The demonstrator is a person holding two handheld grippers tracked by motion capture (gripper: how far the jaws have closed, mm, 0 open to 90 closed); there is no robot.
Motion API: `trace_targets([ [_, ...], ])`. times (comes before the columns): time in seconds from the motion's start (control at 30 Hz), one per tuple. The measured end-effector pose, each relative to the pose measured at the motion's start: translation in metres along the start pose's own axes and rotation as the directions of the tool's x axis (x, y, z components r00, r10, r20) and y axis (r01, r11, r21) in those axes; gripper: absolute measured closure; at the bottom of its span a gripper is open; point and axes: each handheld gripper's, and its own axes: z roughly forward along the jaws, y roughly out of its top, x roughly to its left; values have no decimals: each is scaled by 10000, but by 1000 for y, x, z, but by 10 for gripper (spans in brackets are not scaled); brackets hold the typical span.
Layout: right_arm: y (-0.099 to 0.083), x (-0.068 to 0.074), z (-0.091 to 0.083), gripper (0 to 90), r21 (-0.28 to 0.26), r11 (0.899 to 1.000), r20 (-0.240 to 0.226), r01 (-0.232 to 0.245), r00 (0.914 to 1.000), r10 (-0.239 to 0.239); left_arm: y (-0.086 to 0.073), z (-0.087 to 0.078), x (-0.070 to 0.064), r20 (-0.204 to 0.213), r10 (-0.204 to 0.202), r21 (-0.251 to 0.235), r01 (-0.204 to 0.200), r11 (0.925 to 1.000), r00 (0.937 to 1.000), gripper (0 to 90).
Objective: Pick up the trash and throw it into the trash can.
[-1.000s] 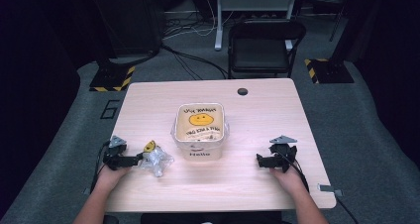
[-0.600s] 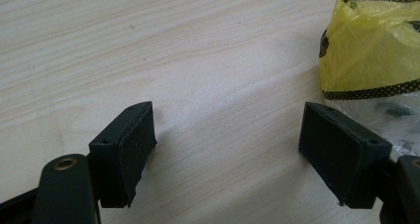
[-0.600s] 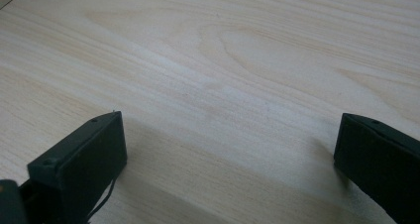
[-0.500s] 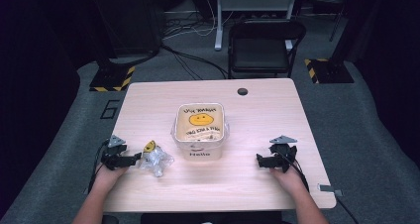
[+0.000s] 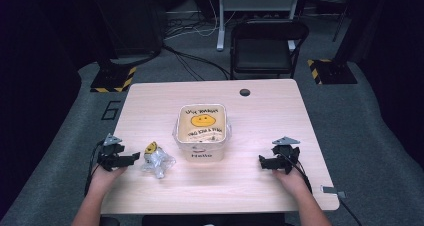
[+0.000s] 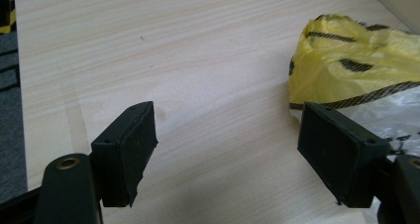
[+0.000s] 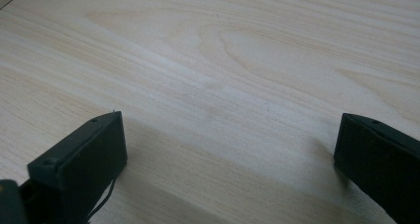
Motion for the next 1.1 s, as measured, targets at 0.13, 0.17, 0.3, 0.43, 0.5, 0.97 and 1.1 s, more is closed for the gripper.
trace_targets([
  [0.13, 0, 0, 0, 0, 0, 10000, -2, 0, 10000, 0, 5, -6, -4, 55, 169, -56, -169, 9998, 9998, 218],
  [0.17, 0, 0, 0, 0, -12, 10000, -4, 2, 10000, -2, 7, -7, -5, 51, 203, -86, -203, 9998, 9998, 215],
  [0.3, 0, 0, 0, 0, -17, 10000, 22, 3, 10000, -3, 12, -13, -9, 448, 43, -155, -36, 9999, 9990, 201],
  [0.43, 0, 0, 0, 0, -12, 10000, 19, 13, 10000, -13, 20, -19, -18, 732, 42, -380, -15, 9993, 9973, 198],
  [0.5, 0, 0, 0, 0, -12, 10000, 19, 14, 10000, -14, 24, -20, -23, 760, 96, -431, -63, 9991, 9971, 196],
  [0.97, 0, 0, 0, 0, -9, 10000, -6, 5, 10000, -5, 42, -13, -50, 1039, 232, -303, -201, 9993, 9943, 158],
  [1.1, 0, 0, 0, 0, -15, 10000, 21, 7, 10000, -7, 45, -8, -56, 1179, 123, -256, -93, 9996, 9929, 150],
])
